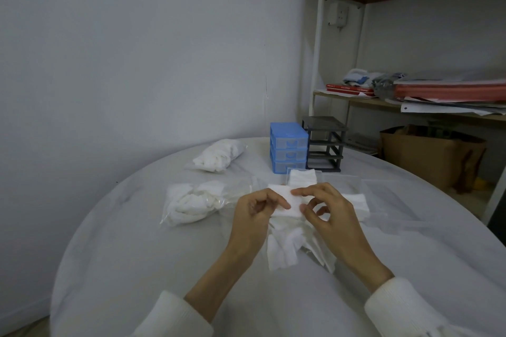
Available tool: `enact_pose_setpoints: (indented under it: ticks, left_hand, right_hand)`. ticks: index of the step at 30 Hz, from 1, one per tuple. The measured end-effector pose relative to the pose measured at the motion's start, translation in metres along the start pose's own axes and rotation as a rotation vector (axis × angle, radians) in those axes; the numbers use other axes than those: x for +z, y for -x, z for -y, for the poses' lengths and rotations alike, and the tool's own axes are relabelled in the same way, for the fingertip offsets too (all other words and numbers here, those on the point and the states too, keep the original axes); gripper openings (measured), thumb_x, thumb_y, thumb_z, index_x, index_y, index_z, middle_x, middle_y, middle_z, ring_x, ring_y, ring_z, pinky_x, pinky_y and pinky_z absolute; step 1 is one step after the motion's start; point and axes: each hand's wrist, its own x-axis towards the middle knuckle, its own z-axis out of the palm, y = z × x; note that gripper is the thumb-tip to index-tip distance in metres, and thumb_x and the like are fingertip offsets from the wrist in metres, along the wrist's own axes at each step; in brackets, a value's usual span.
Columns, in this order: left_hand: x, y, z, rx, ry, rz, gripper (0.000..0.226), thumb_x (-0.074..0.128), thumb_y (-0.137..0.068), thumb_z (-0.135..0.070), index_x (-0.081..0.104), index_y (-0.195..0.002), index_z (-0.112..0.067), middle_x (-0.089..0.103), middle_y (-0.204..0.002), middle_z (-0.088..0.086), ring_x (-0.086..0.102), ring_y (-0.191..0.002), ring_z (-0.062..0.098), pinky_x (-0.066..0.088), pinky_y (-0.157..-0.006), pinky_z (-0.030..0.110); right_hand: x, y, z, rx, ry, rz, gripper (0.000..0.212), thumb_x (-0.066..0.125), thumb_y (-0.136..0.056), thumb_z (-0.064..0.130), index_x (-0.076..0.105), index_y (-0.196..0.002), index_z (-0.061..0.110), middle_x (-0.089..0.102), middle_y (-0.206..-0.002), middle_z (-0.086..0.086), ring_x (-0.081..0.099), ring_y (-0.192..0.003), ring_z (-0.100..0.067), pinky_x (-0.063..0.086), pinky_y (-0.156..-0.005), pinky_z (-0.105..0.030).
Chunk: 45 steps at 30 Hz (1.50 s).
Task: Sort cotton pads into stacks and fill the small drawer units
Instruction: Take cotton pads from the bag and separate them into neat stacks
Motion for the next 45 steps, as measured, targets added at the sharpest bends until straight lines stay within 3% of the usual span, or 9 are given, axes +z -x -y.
enact_pose_setpoints:
  ticks: [6, 9, 15, 20, 25, 30, 36, 42, 45]
  left_hand:
    - [0.003, 0.004, -0.006, -0.050, 0.102, 0.041, 0.031, 0.050, -0.088, 0.011, 0.073, -0.092, -0.010, 0.074, -0.096, -0.004, 0.067, -0.095, 0.013, 0.054, -0.082, 0.025]
    - [0.005, 0.005, -0.009, -0.050, 0.148, 0.041, 0.025, 0.058, -0.084, 0.009, 0.071, -0.099, -0.007, 0.074, -0.097, -0.003, 0.068, -0.093, 0.011, 0.054, -0.074, 0.021]
    - [0.003, 0.002, -0.002, -0.103, 0.098, -0.058, 0.036, 0.062, -0.079, 0.015, 0.072, -0.090, -0.018, 0.073, -0.092, -0.012, 0.067, -0.093, 0.008, 0.055, -0.079, 0.022]
    - [-0.001, 0.000, 0.005, -0.110, 0.076, -0.160, 0.045, 0.056, -0.078, 0.020, 0.071, -0.087, -0.021, 0.071, -0.095, -0.004, 0.066, -0.090, 0.013, 0.053, -0.077, 0.024]
    - [-0.005, 0.001, 0.006, -0.089, 0.001, -0.160, 0.039, 0.055, -0.082, 0.015, 0.073, -0.087, -0.019, 0.071, -0.102, 0.001, 0.065, -0.096, 0.016, 0.052, -0.081, 0.026]
    - [-0.006, 0.000, 0.005, -0.113, -0.048, -0.220, 0.041, 0.052, -0.083, 0.014, 0.070, -0.090, -0.022, 0.069, -0.099, -0.009, 0.063, -0.092, 0.002, 0.051, -0.080, 0.017]
    - [-0.008, -0.002, 0.006, -0.103, -0.076, -0.246, 0.045, 0.051, -0.081, 0.016, 0.069, -0.089, -0.024, 0.068, -0.099, -0.008, 0.063, -0.089, 0.006, 0.050, -0.075, 0.016]
    - [-0.008, -0.003, 0.008, -0.111, -0.081, -0.255, 0.044, 0.051, -0.081, 0.016, 0.069, -0.089, -0.023, 0.067, -0.094, -0.012, 0.062, -0.083, 0.004, 0.049, -0.070, 0.012]
    - [-0.008, -0.003, 0.006, -0.114, -0.091, -0.257, 0.044, 0.050, -0.081, 0.016, 0.070, -0.092, -0.021, 0.067, -0.095, -0.010, 0.061, -0.080, 0.000, 0.046, -0.066, 0.008]
  right_hand:
    - [0.001, 0.000, 0.002, -0.009, -0.019, 0.003, 0.036, 0.063, -0.086, 0.005, 0.057, -0.094, 0.040, 0.053, -0.098, 0.016, 0.056, -0.081, -0.002, 0.044, -0.071, -0.007]
    - [0.002, 0.000, 0.001, -0.011, 0.007, 0.003, 0.031, 0.064, -0.086, 0.007, 0.058, -0.097, 0.035, 0.051, -0.098, 0.018, 0.055, -0.080, 0.003, 0.043, -0.071, -0.005]
    - [0.001, 0.000, -0.002, 0.037, 0.081, 0.028, 0.025, 0.062, -0.087, 0.008, 0.056, -0.090, 0.032, 0.056, -0.093, 0.014, 0.054, -0.078, 0.002, 0.041, -0.069, -0.004]
    - [0.001, 0.006, -0.007, 0.094, 0.321, 0.286, 0.011, 0.061, -0.088, 0.028, 0.056, -0.096, 0.032, 0.054, -0.102, 0.016, 0.051, -0.090, 0.000, 0.045, -0.082, -0.018]
    - [0.004, 0.008, -0.003, 0.174, 0.387, 0.427, 0.025, 0.052, -0.091, 0.045, 0.056, -0.112, 0.030, 0.051, -0.117, 0.014, 0.050, -0.097, -0.002, 0.039, -0.085, -0.017]
    - [0.001, 0.009, 0.000, 0.193, 0.451, 0.480, 0.044, 0.048, -0.085, 0.061, 0.057, -0.116, 0.030, 0.053, -0.119, 0.011, 0.051, -0.104, -0.007, 0.039, -0.084, -0.021]
    - [0.000, 0.010, -0.003, 0.238, 0.395, 0.431, 0.023, 0.052, -0.092, 0.040, 0.062, -0.110, 0.029, 0.057, -0.119, 0.005, 0.054, -0.106, -0.009, 0.040, -0.084, -0.021]
    - [-0.001, 0.010, -0.003, 0.220, 0.462, 0.407, 0.029, 0.054, -0.093, 0.031, 0.058, -0.121, 0.025, 0.053, -0.125, 0.004, 0.051, -0.112, -0.009, 0.031, -0.079, -0.014]
    - [-0.001, 0.010, -0.004, 0.203, 0.447, 0.406, 0.022, 0.055, -0.093, 0.029, 0.060, -0.114, 0.025, 0.054, -0.118, 0.005, 0.049, -0.103, -0.005, 0.030, -0.065, -0.008]
